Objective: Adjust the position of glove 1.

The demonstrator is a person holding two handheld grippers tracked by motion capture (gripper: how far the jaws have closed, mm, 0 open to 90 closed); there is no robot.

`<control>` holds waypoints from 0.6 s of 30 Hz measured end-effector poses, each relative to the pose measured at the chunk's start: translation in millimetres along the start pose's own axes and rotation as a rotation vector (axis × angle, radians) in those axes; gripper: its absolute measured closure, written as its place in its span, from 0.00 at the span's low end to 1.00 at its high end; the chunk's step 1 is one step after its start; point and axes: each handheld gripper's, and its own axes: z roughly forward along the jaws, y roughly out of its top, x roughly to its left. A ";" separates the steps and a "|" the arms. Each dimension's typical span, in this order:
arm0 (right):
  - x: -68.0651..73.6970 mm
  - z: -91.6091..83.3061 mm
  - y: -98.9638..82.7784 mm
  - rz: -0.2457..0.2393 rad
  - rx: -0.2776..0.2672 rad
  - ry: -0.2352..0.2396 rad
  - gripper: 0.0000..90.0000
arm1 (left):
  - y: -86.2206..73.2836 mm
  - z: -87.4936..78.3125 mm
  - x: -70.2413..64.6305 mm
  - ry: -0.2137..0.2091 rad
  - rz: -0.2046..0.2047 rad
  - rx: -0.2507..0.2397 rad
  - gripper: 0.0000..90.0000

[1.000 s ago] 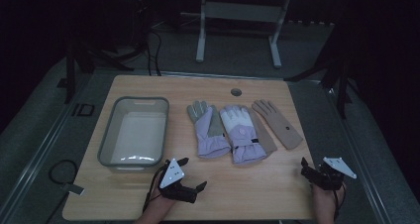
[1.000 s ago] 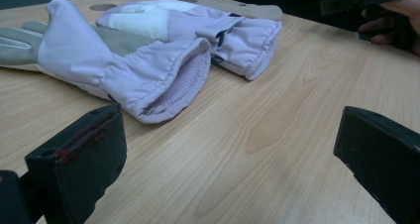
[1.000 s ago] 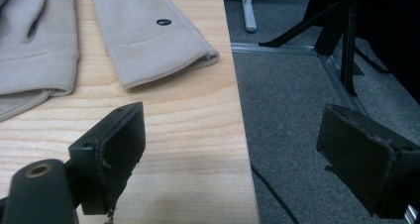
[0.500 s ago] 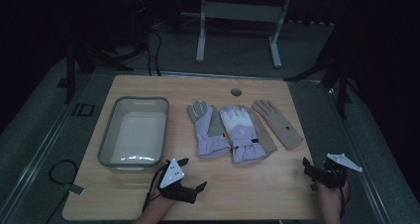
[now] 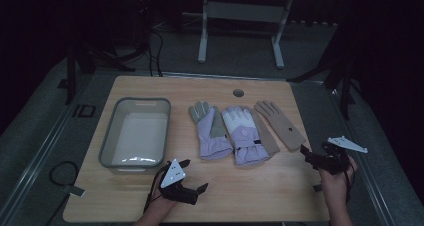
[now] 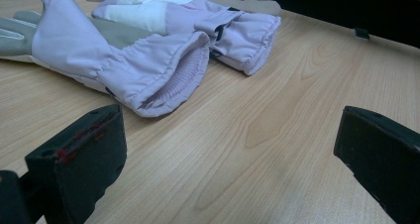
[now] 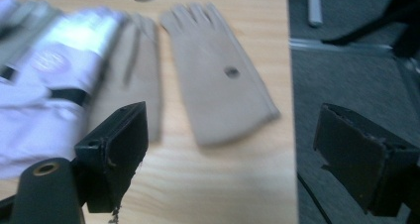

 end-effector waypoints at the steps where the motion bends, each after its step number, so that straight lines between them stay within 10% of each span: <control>1: 2.0 -0.7 5.2 0.000 -0.004 -0.006 0.14 | 0.0 -0.1 0.0 -0.002 0.002 0.002 0.00; 18: 63.6 25.7 72.0 -0.081 0.010 0.145 0.16 | 0.0 0.2 0.7 -0.019 -0.004 0.002 0.00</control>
